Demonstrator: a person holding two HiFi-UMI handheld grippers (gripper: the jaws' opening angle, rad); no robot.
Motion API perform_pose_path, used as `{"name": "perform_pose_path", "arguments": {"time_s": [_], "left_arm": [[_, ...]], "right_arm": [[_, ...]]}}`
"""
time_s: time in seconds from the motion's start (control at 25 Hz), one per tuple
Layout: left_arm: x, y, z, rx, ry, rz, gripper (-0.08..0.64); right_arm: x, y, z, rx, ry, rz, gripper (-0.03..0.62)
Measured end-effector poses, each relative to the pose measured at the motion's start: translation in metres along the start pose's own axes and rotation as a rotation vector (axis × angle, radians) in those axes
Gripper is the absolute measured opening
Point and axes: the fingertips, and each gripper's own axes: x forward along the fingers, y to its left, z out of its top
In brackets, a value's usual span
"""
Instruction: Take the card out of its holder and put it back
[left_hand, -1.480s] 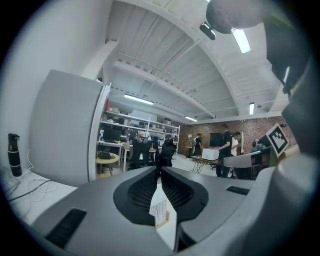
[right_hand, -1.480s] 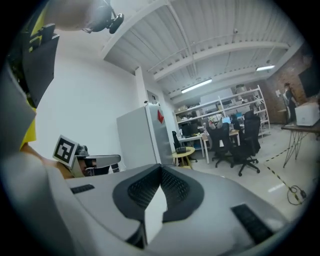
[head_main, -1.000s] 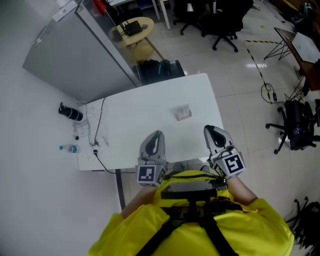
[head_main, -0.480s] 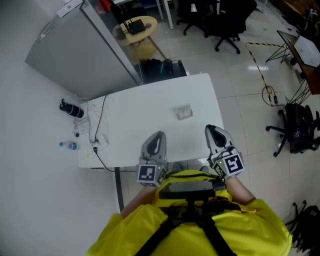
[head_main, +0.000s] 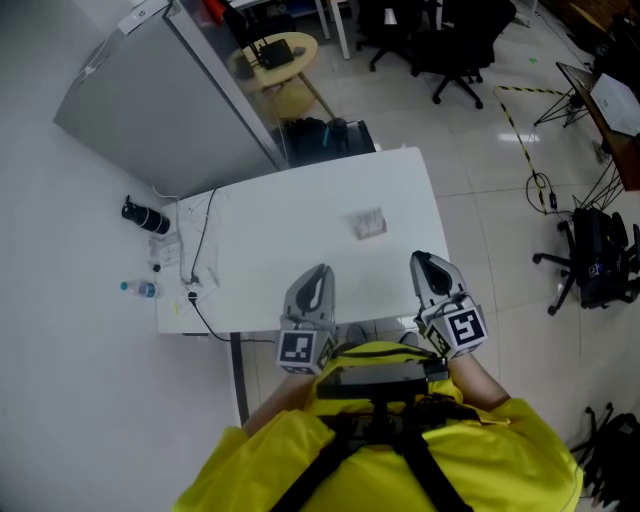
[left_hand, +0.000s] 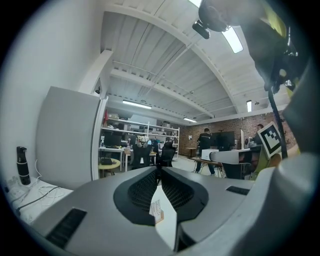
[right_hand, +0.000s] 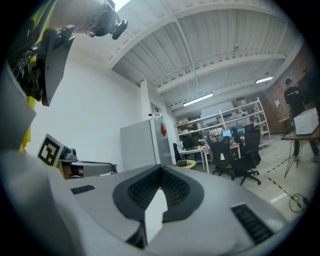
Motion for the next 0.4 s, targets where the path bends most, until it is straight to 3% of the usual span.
{"name": "perform_pose_path", "arguments": {"time_s": [0.4], "left_arm": [[-0.0072, 0.0013, -0.0038, -0.008, 0.000, 0.004, 0.031]], "right_arm": [[-0.0022, 0.0039, -0.0033, -0.001, 0.013, -0.001, 0.003]]}}
